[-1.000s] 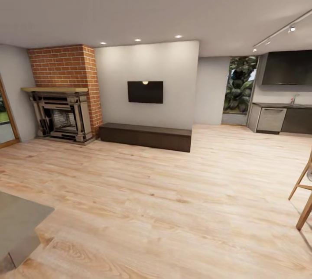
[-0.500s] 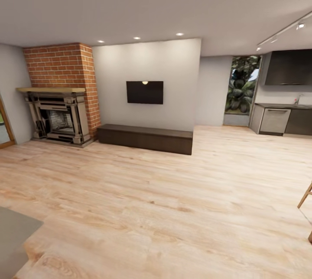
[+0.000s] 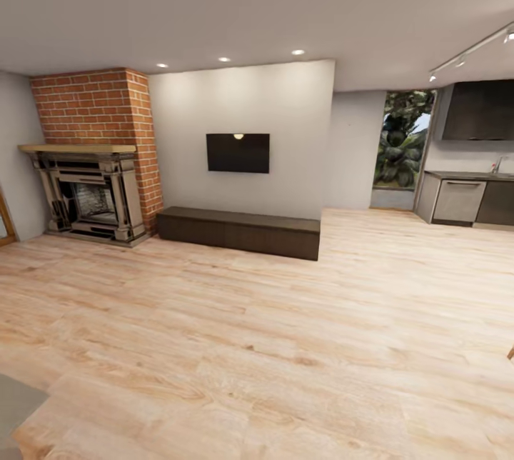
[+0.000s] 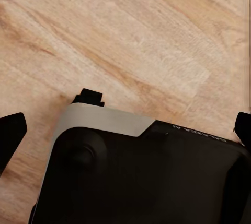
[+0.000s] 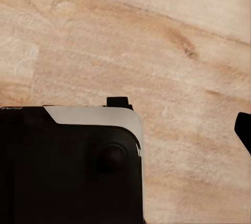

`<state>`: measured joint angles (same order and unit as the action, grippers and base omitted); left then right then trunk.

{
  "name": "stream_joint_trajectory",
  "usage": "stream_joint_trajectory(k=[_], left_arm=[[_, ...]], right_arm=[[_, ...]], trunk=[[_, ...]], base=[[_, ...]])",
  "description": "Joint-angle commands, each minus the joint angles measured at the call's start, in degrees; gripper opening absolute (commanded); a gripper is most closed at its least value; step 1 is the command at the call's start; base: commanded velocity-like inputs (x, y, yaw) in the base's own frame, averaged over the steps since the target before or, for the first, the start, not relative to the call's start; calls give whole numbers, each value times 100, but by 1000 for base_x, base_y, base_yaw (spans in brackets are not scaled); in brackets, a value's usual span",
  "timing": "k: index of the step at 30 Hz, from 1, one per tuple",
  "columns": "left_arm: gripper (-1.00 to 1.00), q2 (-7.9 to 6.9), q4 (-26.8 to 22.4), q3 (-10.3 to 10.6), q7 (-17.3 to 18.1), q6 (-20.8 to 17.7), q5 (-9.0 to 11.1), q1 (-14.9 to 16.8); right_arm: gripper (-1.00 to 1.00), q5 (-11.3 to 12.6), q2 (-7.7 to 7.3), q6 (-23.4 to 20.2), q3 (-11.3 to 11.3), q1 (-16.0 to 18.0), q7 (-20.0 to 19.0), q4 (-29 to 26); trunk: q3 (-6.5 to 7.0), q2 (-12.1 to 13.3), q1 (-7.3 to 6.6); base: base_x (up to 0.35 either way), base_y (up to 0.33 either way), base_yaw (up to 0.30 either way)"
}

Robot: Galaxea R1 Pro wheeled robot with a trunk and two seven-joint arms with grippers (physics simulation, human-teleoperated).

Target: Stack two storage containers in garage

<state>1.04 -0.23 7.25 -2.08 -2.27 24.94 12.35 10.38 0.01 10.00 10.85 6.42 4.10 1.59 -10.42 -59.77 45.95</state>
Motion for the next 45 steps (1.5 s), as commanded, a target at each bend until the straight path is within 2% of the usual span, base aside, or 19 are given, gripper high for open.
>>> stream_joint_trajectory(k=[1, 12, 25, 36, 45], left_arm=[[100, 4, -3, 48, -21, -20, 48, 4], [100, 7, -3, 48, -21, -14, 32, 4], [100, 21, -3, 48, -21, -11, 29, 5], [100, 27, -3, 48, -21, -11, 29, 4], [100, 28, -3, 48, -21, -11, 29, 4]], right_arm=[[100, 62, 7, 36, 39, 8, 3, 20], [100, 34, 63, 44, 32, 8, 8, 26], [100, 38, 58, 44, 27, 8, 28, 26], [100, 88, 61, 64, 14, 8, 4, 26], [100, 56, 53, 37, 20, 8, 2, 26]], trunk=[[-7, -4, 4], [-7, -4, 4], [-7, -4, 4], [-7, -4, 4], [-7, -4, 4]], base=[[332, 0, 0], [332, 0, 13], [332, 0, 240], [332, 0, 39], [332, 0, 250]])
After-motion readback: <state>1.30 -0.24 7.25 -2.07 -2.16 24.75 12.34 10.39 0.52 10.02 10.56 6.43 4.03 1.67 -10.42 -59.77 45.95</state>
